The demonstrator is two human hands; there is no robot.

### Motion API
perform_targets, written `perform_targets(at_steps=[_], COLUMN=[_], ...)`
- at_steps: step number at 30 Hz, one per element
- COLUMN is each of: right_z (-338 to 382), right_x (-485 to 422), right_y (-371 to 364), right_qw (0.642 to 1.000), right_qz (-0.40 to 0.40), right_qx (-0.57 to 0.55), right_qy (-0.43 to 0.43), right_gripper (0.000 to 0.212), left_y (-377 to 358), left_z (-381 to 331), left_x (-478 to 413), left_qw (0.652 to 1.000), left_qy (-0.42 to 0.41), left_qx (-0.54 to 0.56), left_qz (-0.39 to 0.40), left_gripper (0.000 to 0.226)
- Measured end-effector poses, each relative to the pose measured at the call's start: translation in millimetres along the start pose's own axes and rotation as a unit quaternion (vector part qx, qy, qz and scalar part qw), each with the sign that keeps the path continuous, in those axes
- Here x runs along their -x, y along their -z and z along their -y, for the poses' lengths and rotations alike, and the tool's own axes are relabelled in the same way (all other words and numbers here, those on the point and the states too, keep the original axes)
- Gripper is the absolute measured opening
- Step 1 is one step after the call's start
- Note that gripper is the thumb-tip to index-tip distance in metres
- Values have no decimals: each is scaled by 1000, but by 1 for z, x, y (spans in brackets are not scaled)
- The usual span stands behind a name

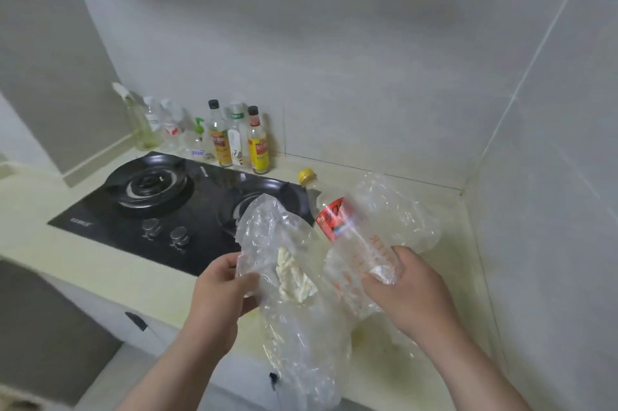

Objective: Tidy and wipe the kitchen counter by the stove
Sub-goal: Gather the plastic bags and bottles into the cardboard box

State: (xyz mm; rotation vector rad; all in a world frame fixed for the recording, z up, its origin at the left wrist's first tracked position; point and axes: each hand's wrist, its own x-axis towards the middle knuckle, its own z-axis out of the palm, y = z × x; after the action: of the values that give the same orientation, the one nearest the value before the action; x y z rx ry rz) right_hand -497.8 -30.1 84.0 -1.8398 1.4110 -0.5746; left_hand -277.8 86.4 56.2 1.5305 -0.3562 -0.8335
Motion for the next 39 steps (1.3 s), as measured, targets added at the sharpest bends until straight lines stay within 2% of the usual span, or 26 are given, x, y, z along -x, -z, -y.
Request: perform_targets(at_steps=[6, 13, 23, 30, 39], right_z=[35, 99, 201, 278, 358], right_x=[32, 61, 133, 198, 267], right_y=[-33, -91, -232, -341, -456], right_qw=[996, 976, 926, 895, 875], right_qz=[64, 142, 266, 306, 345], right_qx=[14, 30, 76, 103, 98], right_qy=[66, 162, 258, 309, 326], right_gripper=[23, 18, 24, 21, 18], left_y=[69, 156, 325, 455, 606], left_z=[4, 5, 18, 30, 41], left_x=[40, 79, 137, 161, 175], left_qw=[998, 983, 931, 905, 876], left_qy=[-10, -37, -32, -37, -30], left_qx=[15, 54, 121, 144, 160], left_qz=[-68, -171, -344, -399, -454], left_gripper=[32, 30, 28, 29, 33])
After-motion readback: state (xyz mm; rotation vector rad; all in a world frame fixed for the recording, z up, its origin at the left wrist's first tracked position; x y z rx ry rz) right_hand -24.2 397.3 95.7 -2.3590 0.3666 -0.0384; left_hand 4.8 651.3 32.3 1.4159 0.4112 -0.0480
